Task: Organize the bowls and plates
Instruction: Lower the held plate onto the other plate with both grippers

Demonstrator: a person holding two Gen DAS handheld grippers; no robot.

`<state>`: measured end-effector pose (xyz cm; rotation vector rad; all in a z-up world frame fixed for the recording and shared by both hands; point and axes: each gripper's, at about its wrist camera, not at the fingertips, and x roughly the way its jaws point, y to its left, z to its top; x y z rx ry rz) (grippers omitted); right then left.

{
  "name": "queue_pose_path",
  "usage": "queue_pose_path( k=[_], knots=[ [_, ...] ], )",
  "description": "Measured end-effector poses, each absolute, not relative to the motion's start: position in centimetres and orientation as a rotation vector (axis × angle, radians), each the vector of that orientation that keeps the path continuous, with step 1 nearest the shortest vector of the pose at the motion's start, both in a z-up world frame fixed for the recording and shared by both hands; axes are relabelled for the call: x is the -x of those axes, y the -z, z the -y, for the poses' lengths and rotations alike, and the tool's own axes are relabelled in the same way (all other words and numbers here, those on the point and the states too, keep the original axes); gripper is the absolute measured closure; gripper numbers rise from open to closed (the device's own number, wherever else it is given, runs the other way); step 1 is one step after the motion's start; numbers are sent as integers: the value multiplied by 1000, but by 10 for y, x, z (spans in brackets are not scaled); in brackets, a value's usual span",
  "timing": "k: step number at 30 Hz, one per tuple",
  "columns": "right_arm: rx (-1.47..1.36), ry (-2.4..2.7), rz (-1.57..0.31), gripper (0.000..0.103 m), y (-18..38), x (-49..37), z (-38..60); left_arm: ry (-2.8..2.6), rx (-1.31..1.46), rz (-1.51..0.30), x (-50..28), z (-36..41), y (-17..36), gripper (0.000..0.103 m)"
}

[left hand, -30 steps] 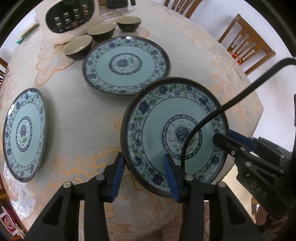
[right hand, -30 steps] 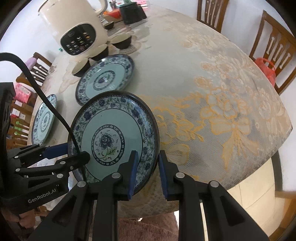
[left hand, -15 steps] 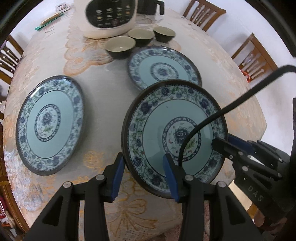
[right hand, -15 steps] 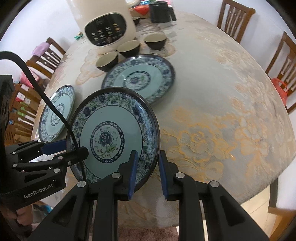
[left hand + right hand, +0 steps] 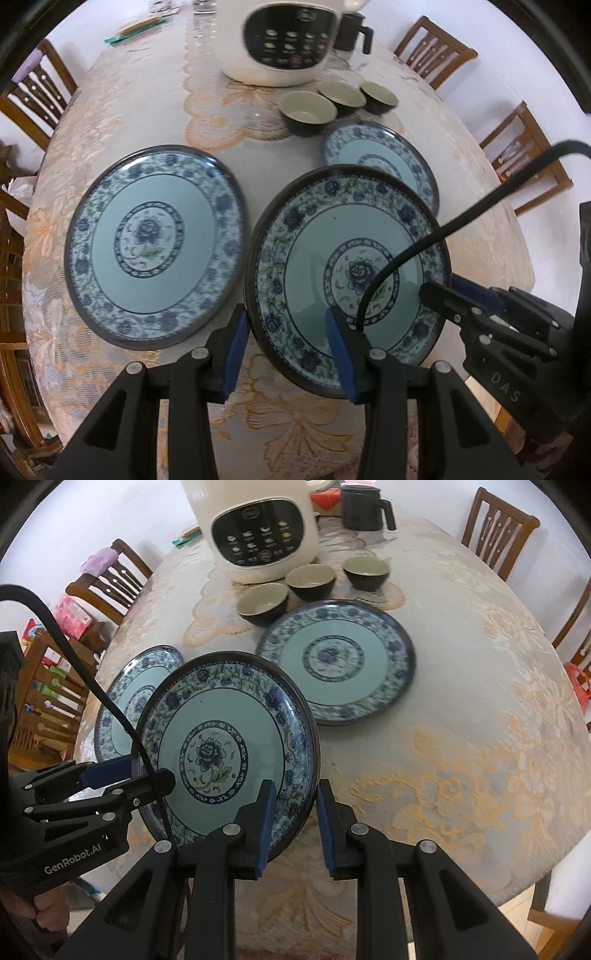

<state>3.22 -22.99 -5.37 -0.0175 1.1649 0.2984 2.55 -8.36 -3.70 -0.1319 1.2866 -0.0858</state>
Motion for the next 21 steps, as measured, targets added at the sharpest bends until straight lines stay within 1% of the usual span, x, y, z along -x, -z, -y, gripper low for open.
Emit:
queue_pose_path(
  k=[21],
  knots=[
    [101, -383, -1157, 79, 53, -57, 142, -26, 218, -1267, -34, 3, 38, 59]
  ],
)
